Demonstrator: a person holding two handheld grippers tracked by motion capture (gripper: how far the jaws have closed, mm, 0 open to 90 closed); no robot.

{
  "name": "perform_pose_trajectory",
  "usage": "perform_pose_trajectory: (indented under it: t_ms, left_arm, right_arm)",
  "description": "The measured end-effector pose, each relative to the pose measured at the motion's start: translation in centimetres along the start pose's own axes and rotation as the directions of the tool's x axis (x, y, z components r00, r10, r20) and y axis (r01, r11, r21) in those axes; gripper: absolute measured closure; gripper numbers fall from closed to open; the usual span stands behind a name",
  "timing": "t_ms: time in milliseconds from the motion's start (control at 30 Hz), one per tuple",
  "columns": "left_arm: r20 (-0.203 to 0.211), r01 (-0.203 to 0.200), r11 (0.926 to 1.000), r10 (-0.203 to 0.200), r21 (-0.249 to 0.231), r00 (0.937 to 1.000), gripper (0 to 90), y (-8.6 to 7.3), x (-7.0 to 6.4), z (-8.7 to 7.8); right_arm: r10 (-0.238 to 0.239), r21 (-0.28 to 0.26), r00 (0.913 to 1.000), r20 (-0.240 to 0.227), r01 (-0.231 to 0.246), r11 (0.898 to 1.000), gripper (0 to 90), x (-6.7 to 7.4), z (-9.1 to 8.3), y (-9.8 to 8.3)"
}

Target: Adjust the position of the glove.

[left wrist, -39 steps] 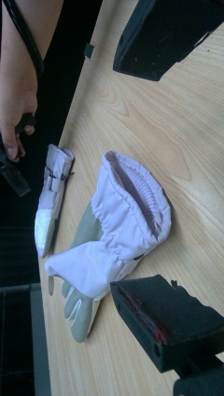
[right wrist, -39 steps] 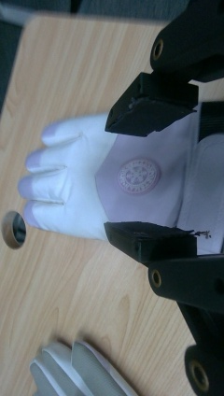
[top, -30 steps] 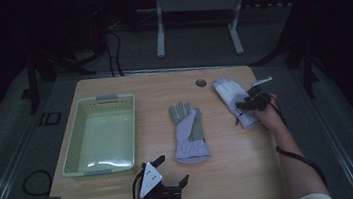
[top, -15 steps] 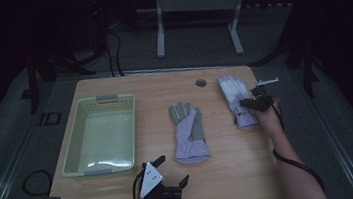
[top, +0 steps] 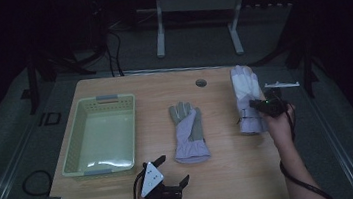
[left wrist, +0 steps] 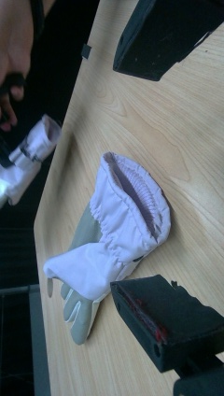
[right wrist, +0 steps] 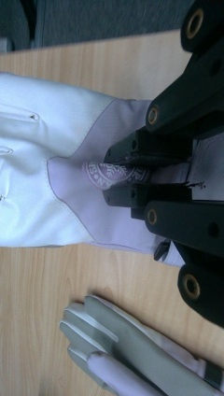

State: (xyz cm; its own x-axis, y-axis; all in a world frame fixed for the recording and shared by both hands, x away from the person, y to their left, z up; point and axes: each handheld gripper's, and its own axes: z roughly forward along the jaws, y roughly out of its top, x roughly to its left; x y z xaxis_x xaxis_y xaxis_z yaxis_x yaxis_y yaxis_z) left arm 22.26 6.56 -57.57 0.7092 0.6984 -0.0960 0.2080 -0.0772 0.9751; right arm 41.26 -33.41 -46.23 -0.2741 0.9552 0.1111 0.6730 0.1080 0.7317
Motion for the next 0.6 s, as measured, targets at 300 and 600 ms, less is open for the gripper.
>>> perform_pose_trajectory:
  t_ms: [300,600]
  left_arm:
    - [-0.005,-0.007,1.0000,0.007,0.001,1.0000,0.1,0.0,-0.1,0.0]
    - [-0.001,-0.020,0.9998,0.020,0.007,0.9998,0.1,0.0,-0.2,0.1]
  right_arm:
    - [0.059,-0.009,0.9970,0.049,-0.059,0.998,80.5,1.6,-3.4,-3.1]
    - [0.068,0.027,0.9928,0.099,-0.071,0.997,80.2,2.3,-2.6,-6.6]
